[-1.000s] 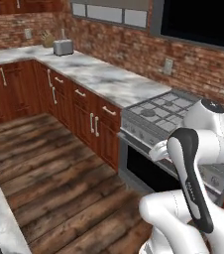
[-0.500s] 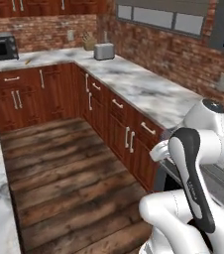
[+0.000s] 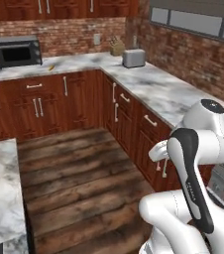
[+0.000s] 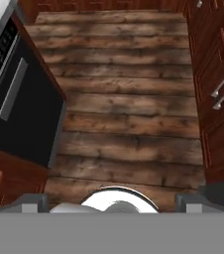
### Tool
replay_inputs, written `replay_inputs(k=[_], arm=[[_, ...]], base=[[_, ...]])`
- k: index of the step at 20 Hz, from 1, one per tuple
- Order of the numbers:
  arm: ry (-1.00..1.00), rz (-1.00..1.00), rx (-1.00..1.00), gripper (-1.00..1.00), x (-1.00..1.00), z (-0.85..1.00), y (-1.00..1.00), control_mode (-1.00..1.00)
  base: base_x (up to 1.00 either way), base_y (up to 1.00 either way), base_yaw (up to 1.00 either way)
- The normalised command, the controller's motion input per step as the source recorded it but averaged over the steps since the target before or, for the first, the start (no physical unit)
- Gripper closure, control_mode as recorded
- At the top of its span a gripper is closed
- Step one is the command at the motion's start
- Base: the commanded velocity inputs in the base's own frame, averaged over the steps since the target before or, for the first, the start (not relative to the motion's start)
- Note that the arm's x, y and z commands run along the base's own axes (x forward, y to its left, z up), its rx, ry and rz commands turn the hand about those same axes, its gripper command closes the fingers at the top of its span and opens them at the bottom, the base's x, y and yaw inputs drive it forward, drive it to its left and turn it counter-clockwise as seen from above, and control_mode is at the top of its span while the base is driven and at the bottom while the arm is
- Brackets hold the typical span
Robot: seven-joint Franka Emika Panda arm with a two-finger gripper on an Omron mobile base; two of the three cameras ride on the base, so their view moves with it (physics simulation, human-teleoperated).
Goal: Place the carrots inside the fridge drawer. Close the drawer after placing the vegetables.
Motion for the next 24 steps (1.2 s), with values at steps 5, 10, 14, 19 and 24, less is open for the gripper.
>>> replay_inputs(k=[5, 10, 14, 19, 24], arm=[[0.00, 0.00, 0.00, -1.00, 0.00, 0.00, 0.00, 1.00], [0.00, 0.00, 0.00, -1.00, 0.00, 0.00, 0.00, 1.00], [0.00, 0.00, 0.00, -1.00, 0.00, 0.00, 0.00, 1.00], [0.00, 0.00, 0.00, -1.00, 0.00, 0.00, 0.00, 1.00], [0.00, 0.00, 0.00, -1.00, 0.00, 0.00, 0.00, 1.00]], base=[[1.00, 0.06, 0.16], [1.00, 0.06, 0.13], [1.00, 0.03, 0.13], [1.00, 0.05, 0.12], [0.98, 0.06, 0.05]])
